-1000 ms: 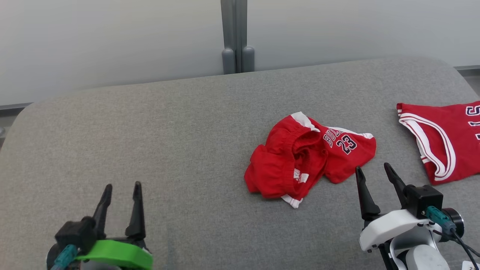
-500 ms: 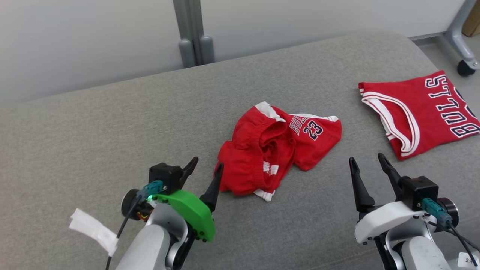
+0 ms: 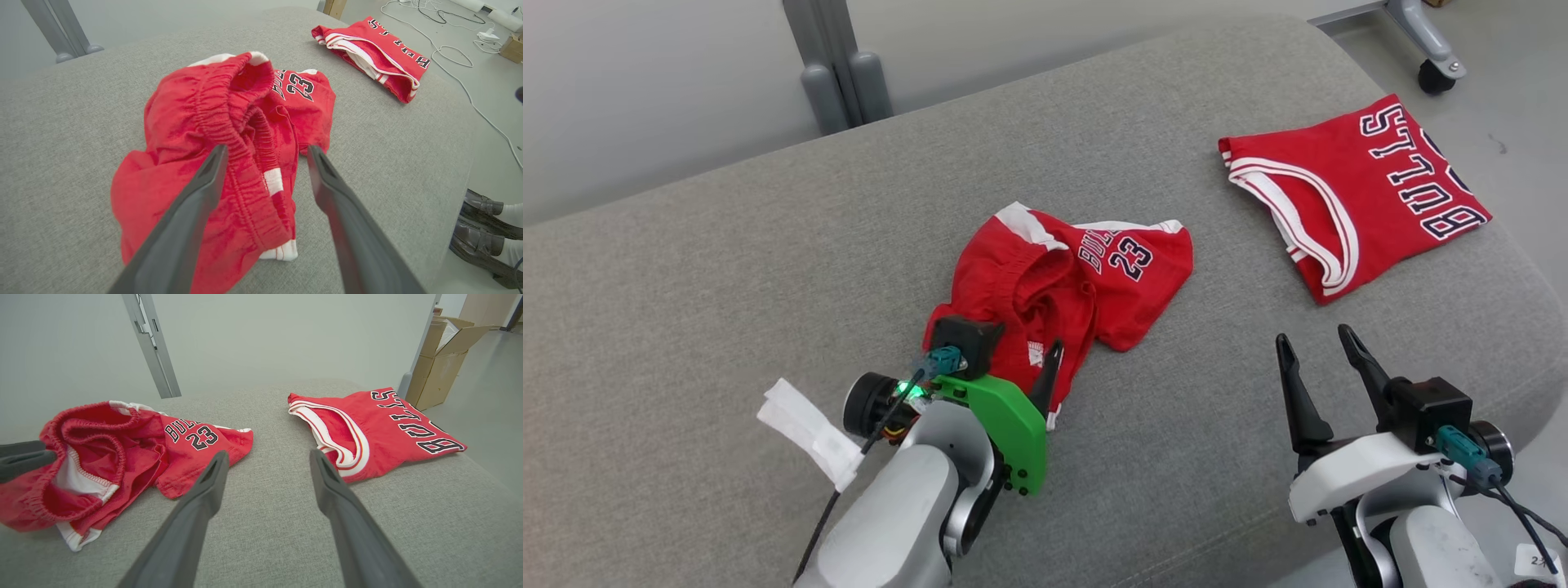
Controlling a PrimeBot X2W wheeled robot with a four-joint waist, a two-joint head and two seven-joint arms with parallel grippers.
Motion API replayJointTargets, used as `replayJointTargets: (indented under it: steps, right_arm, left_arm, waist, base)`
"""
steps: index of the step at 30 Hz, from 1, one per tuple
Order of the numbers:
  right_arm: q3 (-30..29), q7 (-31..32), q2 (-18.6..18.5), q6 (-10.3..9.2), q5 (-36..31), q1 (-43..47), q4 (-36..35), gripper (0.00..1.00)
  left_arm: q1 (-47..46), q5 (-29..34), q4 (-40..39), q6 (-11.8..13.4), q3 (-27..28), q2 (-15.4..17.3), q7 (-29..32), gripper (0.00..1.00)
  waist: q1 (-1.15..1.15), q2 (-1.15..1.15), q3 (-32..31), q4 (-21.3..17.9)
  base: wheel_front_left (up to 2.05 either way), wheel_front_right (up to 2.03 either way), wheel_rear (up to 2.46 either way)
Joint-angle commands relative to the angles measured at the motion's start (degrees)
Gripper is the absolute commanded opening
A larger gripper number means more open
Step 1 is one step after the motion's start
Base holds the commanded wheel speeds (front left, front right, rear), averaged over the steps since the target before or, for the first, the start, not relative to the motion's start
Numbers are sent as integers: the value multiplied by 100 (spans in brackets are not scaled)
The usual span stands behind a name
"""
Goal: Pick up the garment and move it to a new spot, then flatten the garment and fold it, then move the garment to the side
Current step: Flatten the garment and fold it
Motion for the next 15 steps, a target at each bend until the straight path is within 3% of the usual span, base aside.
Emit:
replayJointTargets:
  steps: [1,7,15]
  right_arm:
    - [19,-40,10,-9,25,-67,21,100]
    - [72,-74,20,-9,60,-98,91,100]
    - [83,-85,-2,-9,105,-143,125,100]
  left_arm:
    - [-157,51,77,117,-35,36,-45,100]
    - [-465,210,628,683,-147,35,-155,100]
    - [-651,96,1215,806,-236,34,-63,100]
  waist:
    - [0,0,31,-90]
    - [0,0,14,-164]
    - [0,0,19,-158]
  base:
    - [0,0,0]
    - [0,0,0]
    - [0,0,0]
